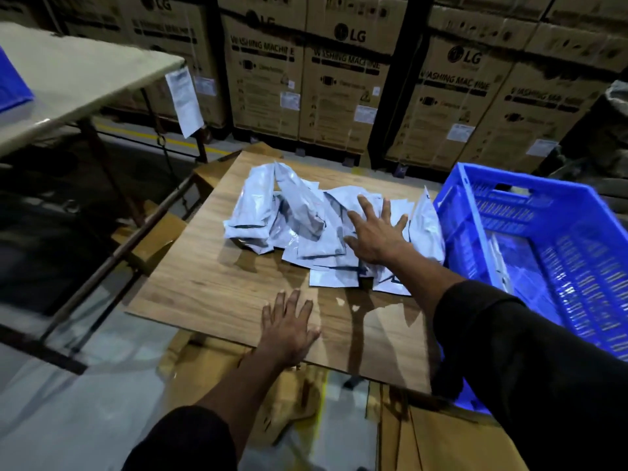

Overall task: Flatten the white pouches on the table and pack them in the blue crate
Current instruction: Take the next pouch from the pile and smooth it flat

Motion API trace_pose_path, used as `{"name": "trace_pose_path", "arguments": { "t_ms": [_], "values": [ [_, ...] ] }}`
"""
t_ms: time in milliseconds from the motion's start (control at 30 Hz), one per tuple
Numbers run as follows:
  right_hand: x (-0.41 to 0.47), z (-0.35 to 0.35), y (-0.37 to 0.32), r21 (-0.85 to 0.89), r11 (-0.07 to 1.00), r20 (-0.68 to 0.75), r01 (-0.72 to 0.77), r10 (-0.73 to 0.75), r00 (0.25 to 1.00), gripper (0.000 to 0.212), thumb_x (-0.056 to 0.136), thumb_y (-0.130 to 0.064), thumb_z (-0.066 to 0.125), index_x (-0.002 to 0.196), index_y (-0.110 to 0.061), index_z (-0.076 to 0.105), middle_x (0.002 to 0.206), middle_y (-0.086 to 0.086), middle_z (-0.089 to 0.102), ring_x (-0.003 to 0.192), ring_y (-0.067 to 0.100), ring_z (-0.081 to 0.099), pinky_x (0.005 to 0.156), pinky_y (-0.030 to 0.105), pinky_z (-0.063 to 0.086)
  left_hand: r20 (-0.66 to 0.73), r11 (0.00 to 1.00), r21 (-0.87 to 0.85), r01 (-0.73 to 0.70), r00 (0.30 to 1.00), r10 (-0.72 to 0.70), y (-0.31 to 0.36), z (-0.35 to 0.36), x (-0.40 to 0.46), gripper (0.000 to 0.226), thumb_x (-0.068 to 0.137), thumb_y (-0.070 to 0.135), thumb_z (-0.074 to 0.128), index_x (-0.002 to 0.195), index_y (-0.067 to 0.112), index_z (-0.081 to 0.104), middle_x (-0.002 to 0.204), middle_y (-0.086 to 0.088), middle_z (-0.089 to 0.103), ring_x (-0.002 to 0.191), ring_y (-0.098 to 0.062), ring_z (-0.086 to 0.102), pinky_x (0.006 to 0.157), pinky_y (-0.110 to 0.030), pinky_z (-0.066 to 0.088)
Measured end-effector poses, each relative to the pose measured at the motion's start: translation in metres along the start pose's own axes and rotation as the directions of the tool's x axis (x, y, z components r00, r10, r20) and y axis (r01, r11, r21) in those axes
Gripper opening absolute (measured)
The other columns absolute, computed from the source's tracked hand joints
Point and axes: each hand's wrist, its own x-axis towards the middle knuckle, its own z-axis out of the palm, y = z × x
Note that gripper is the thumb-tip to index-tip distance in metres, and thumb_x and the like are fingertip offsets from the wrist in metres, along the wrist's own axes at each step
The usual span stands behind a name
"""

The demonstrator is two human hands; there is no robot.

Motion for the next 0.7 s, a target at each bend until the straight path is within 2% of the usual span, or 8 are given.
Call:
{"name": "trace_pose_path", "arguments": {
  "t_ms": [100,167,267,333,467,567,633,700],
  "values": [
    [0.006,0.004,-0.001,0.044,0.999,-0.006,-0.03,0.03,1.0,0.045,0.101,-0.041,0.046,0.141,-0.019,0.039,0.162,0.0,0.0,0.148,0.047,-0.01,0.106,0.077,0.013,0.006,1.0,0.005,-0.003,1.0,0.003,-0.001,0.002,-0.001,0.088,0.086,0.073,0.003,0.161,0.03,0.014,0.17,-0.002,-0.006,0.155,-0.033,-0.009,0.12,-0.06,-0.001],
    [0.007,0.007,-0.001,0.017,0.999,-0.068,-0.042,0.043,0.997,0.032,0.1,-0.027,0.048,0.129,-0.013,0.047,0.153,0.009,0.016,0.144,0.047,0.012,0.103,0.072,0.029,0.032,1.0,0.005,0.003,0.999,-0.003,-0.001,0.002,0.0,0.076,0.095,0.068,0.012,0.162,0.03,0.009,0.17,0.0,-0.012,0.154,-0.032,-0.015,0.12,-0.058,-0.004],
    [0.004,0.01,0.001,-0.004,0.999,-0.192,-0.045,0.044,0.98,0.015,0.089,-0.004,0.055,0.103,-0.008,0.052,0.125,0.013,0.036,0.11,0.041,0.046,0.078,0.053,0.048,0.059,1.0,-0.02,0.009,0.998,-0.008,-0.002,0.005,0.001,0.07,0.102,0.062,0.022,0.162,0.031,0.004,0.169,0.001,-0.019,0.153,-0.031,-0.022,0.12,-0.057,-0.009],
    [-0.003,0.011,0.005,0.017,1.0,-0.251,-0.003,0.007,0.968,0.01,0.086,0.0,0.056,0.094,-0.005,0.052,0.117,0.015,0.039,0.094,0.04,0.051,0.069,0.046,0.048,0.061,1.0,-0.018,0.007,0.998,-0.006,-0.003,0.007,0.003,0.073,0.1,0.065,0.017,0.162,0.031,0.003,0.168,0.001,-0.02,0.153,-0.031,-0.023,0.119,-0.058,-0.011],
    [-0.038,0.013,0.011,0.153,0.984,-0.431,0.09,-0.016,0.902,0.006,0.09,-0.003,0.057,0.09,0.004,0.056,0.121,0.023,0.046,0.087,0.041,0.058,0.072,0.046,0.053,0.033,1.0,-0.023,-0.005,0.999,0.005,-0.005,0.01,0.004,0.082,0.092,0.072,0.01,0.162,0.029,0.006,0.169,0.0,-0.016,0.153,-0.031,-0.02,0.12,-0.058,-0.008],
    [-0.087,0.021,0.003,0.192,0.967,-0.548,0.165,-0.034,0.836,0.009,0.09,-0.006,0.064,0.092,0.001,0.059,0.13,0.025,0.046,0.089,0.042,0.063,0.068,0.044,0.055,-0.036,0.994,-0.102,-0.029,0.999,0.026,-0.008,0.009,-0.003,0.094,0.085,0.071,0.008,0.161,0.016,0.017,0.169,-0.012,0.008,0.155,-0.037,0.002,0.121,-0.058,0.004],
    [-0.122,0.034,-0.002,0.139,0.967,-0.593,0.212,-0.09,0.8,0.015,0.082,-0.006,0.074,0.09,-0.003,0.062,0.127,0.024,0.048,0.085,0.038,0.065,0.065,0.038,0.05,-0.162,0.977,-0.196,-0.086,0.985,0.055,-0.012,0.011,-0.008,0.084,0.092,0.062,0.031,0.155,0.006,0.028,0.16,-0.021,0.029,0.146,-0.045,0.03,0.118,-0.055,0.023],
    [-0.155,0.055,-0.008,0.05,0.958,-0.59,0.281,-0.198,0.782,0.03,0.072,-0.005,0.082,0.095,-0.007,0.063,0.126,0.023,0.046,0.098,0.036,0.062,0.069,0.031,0.048,-0.302,0.941,-0.304,-0.145,0.952,0.049,-0.016,0.013,-0.014,0.079,0.093,0.05,0.048,0.152,0.001,0.027,0.155,-0.021,0.029,0.14,-0.045,0.036,0.116,-0.052,0.03]
  ]
}}
